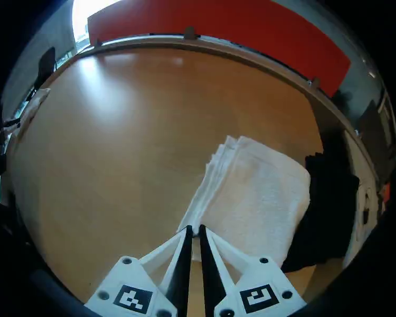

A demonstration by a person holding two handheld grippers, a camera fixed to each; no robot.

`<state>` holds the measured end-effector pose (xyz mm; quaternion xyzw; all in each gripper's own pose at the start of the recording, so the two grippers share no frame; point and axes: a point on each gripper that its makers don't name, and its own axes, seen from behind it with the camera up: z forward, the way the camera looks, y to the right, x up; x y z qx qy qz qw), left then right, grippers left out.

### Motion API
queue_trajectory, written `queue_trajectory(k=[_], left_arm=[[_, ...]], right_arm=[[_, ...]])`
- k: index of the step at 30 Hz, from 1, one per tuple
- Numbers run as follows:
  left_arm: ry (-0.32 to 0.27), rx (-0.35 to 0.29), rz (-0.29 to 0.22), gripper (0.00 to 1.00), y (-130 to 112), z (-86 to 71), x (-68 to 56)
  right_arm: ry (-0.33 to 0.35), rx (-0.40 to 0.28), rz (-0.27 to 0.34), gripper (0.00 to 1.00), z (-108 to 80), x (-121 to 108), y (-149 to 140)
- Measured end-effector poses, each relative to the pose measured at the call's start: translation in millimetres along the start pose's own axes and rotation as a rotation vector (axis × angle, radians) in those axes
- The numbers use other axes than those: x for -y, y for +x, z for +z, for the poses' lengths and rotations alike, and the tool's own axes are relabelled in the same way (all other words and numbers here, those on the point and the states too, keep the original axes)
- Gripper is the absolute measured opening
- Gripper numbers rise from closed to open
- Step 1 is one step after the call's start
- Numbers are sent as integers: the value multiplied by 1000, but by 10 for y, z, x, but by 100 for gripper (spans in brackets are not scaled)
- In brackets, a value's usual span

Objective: Fold towel

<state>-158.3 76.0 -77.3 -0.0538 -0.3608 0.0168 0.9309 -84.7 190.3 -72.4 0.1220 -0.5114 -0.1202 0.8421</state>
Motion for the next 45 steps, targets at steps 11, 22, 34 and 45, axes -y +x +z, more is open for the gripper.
queue_trajectory(k=[11,22,34,45], left_arm=[[-1,1,4,92,-6,0,0],[3,-1,-1,92,6,3,13],[1,-1,-10,93,20,17,0],[-1,-3,-17,92,40,38,8]], right_arm=[[24,28,-17,10,-6,35,-85],[19,0,-1,35,-21,55,-32],[7,-36,32,83,-88,51,-13],[-28,-80,106,84,-169,-88,-6]])
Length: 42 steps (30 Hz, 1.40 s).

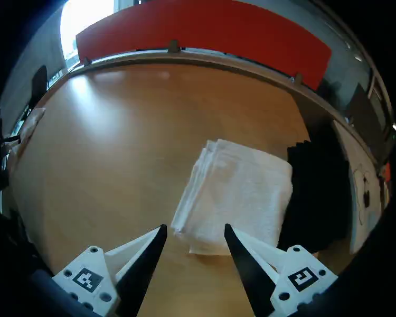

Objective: Fold towel

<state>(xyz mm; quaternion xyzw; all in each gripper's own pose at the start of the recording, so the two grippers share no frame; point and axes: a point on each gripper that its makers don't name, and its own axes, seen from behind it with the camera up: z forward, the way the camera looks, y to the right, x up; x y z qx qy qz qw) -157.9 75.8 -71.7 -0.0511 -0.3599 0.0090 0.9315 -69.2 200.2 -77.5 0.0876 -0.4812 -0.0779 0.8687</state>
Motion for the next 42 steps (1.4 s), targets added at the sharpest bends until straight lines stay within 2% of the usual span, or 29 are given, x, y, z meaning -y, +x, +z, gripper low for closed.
queue_trajectory(k=[11,23,30,42], left_arm=[[-9,-6,6,93,52,38,-50],[-16,-9,11,92,86,64,-87],[-19,-15,12,92,120,68,-116],[-23,-25,14,92,176,63,-136]], right_arm=[[-54,-16,53,84,-140,-258,-86],[-85,-56,87,84,-255,-388,-57],[-116,-145,150,83,-380,-471,103],[-175,-339,283,84,-699,-646,487]])
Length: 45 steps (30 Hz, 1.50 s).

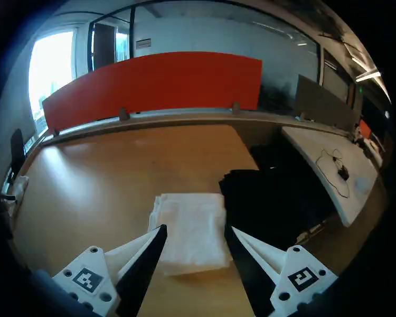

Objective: Fold towel

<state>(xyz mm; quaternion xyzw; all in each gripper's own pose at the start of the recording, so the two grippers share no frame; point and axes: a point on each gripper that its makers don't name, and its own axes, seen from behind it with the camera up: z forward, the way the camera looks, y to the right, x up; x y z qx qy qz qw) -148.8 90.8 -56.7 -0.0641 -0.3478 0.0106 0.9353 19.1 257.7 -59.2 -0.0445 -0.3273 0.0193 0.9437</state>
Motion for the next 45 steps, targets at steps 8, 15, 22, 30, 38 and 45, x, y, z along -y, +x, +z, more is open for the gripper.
queue_trajectory(k=[8,15,22,30,38,45], left_arm=[[0,-10,5,93,40,-12,-5],[3,-20,3,92,79,-36,13],[8,-37,1,92,130,-64,33],[14,-57,-8,92,172,-86,53],[31,-94,-18,92,272,-139,117],[49,-145,-28,92,430,-195,207]], right_arm=[[-42,-80,34,84,-40,-62,153],[-89,-188,38,83,-127,-116,377],[-156,-343,18,83,-350,-135,765],[-226,-475,30,85,-577,-174,1081],[-228,-508,36,85,-634,-117,1144],[-211,-524,24,85,-653,-34,1177]])
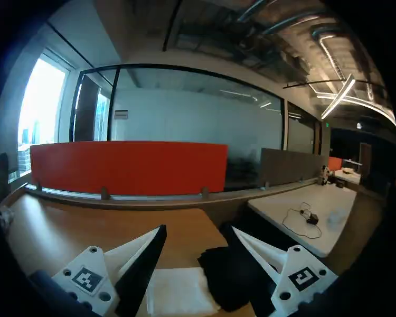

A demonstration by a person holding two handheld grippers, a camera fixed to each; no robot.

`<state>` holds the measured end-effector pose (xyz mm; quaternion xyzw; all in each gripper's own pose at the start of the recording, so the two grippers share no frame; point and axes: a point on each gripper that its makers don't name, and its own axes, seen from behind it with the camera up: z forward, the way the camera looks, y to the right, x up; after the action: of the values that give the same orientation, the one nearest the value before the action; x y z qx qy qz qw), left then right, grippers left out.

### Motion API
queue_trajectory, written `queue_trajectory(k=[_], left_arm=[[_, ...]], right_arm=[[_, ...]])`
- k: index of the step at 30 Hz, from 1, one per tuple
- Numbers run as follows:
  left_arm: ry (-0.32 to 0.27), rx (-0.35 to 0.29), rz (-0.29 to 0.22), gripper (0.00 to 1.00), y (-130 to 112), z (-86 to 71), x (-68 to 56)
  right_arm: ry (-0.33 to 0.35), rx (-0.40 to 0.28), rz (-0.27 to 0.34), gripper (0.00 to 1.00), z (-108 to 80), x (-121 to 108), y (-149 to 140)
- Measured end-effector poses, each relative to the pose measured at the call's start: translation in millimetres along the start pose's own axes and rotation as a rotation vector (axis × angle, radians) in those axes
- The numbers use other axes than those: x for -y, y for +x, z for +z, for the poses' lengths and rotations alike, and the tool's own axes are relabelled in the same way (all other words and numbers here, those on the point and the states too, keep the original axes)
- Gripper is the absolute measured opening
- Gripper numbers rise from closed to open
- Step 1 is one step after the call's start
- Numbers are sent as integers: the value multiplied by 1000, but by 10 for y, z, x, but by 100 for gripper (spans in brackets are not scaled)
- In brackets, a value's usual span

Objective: Fold towel

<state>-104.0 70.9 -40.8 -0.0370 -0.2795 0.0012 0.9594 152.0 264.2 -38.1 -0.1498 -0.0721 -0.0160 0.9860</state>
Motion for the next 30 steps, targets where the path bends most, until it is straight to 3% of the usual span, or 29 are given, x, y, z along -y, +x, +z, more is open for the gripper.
queue_trajectory(k=[17,30], left_arm=[[82,-277,-47,92,834,-175,269],[78,-356,-46,93,1134,-257,307]], right_arm=[[79,-26,3,85,-59,365,195],[157,-43,6,85,-107,833,345]])
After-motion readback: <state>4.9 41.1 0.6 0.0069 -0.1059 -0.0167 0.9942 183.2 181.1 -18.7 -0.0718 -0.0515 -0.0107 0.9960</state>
